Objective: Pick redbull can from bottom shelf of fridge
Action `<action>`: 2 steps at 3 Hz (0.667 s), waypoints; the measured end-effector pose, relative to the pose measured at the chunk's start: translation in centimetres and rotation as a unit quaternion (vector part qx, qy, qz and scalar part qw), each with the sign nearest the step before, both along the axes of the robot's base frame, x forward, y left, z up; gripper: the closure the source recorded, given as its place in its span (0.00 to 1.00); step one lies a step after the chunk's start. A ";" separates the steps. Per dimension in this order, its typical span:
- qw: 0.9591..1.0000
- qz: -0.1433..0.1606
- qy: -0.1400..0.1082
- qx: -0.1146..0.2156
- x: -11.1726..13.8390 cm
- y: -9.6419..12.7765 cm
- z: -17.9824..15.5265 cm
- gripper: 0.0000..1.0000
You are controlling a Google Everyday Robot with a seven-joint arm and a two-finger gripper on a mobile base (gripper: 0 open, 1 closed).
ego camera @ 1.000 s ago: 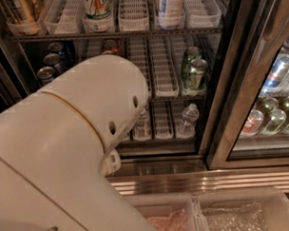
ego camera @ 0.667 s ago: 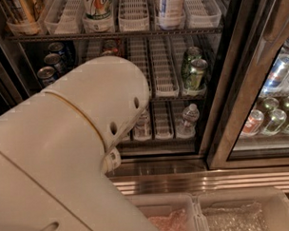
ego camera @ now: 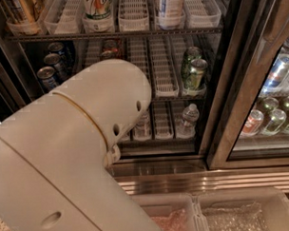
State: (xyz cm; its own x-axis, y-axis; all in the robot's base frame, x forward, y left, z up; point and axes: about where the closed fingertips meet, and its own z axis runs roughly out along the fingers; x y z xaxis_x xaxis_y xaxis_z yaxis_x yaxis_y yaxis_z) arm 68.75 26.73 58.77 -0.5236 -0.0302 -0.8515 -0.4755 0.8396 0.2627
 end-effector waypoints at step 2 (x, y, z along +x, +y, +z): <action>1.000 0.003 -0.018 -0.015 1.7 0.0 0.6 0.31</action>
Offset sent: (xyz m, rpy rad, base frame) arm 0.0253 0.0059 0.0127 -0.0542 -0.0659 0.0182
